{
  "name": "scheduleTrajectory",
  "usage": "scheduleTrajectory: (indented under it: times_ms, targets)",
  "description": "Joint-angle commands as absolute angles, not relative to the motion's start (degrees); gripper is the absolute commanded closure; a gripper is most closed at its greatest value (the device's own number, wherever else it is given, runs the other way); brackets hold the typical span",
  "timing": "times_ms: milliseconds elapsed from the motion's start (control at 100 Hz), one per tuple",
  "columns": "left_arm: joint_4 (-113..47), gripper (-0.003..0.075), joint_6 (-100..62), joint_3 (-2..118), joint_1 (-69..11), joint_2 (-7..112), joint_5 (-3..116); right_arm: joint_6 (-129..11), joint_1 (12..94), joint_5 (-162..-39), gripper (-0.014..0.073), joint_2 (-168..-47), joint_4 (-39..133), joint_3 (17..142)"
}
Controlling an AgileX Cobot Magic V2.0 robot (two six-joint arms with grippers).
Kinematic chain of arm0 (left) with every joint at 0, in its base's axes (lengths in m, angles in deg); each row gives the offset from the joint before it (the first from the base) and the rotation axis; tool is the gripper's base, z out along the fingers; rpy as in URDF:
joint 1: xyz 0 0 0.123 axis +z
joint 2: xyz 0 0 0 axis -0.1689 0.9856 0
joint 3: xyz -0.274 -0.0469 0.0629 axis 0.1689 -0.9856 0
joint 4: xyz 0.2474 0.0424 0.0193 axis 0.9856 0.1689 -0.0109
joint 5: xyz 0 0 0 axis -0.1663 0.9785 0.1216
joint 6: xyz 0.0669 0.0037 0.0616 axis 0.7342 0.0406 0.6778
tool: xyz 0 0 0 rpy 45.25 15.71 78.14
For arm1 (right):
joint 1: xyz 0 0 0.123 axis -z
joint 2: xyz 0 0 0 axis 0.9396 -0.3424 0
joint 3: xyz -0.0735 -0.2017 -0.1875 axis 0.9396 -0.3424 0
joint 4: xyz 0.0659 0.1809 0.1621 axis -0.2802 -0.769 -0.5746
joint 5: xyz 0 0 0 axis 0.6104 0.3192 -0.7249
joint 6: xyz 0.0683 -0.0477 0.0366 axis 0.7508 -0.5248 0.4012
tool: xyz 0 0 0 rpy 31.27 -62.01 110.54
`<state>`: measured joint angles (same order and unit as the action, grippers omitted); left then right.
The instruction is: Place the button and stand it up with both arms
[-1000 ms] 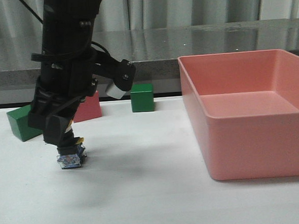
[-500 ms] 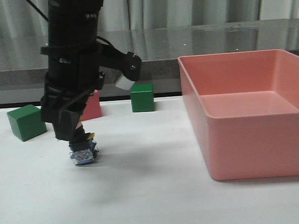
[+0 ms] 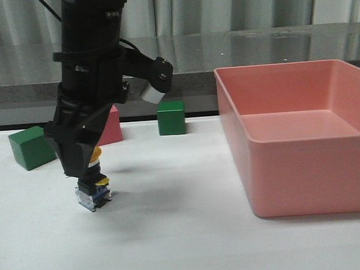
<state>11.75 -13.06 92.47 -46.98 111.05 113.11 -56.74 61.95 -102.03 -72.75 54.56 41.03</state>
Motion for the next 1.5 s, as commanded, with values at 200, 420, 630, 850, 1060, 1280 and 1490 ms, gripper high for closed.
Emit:
scheduleTrajectory:
  times_ms: [200, 420, 630, 850, 1060, 1280, 1490]
  targets:
    - [12.7, 0.0078, -13.8, 94.0, -47.4, 106.0, 116.3, -56.7, 62.3, -97.2, 0.0702, -72.9, 54.6, 42.5]
    - [10.1, 0.0078, -13.8, 93.7, -47.4, 101.5, 116.3, -56.7, 62.3, -97.2, 0.0702, -72.9, 54.6, 42.5]
    - [12.0, 0.0099, -22.9, 93.6, -47.2, 95.9, 116.3, -56.7, 62.3, -97.2, 0.0702, -72.9, 54.6, 42.5]
    - [14.0, 0.0476, -27.9, 93.6, -44.1, 89.6, 116.1, -56.7, 62.3, -97.2, 0.0702, -72.9, 54.6, 42.5]
    - [5.5, 0.0739, -33.3, 93.6, -34.2, 83.6, 113.4, -56.7, 62.3, -97.2, 0.0702, -72.9, 54.6, 42.5]
    - [-9.0, 0.0739, -32.8, 89.1, -22.8, 75.5, 99.9, -56.7, 62.3, -97.2, 0.0702, -72.9, 54.6, 42.5]
    - [-9.9, 0.0739, -32.8, 73.8, -19.7, 64.3, 83.6, -56.7, 62.3, -97.2, 0.0702, -72.9, 54.6, 42.5]
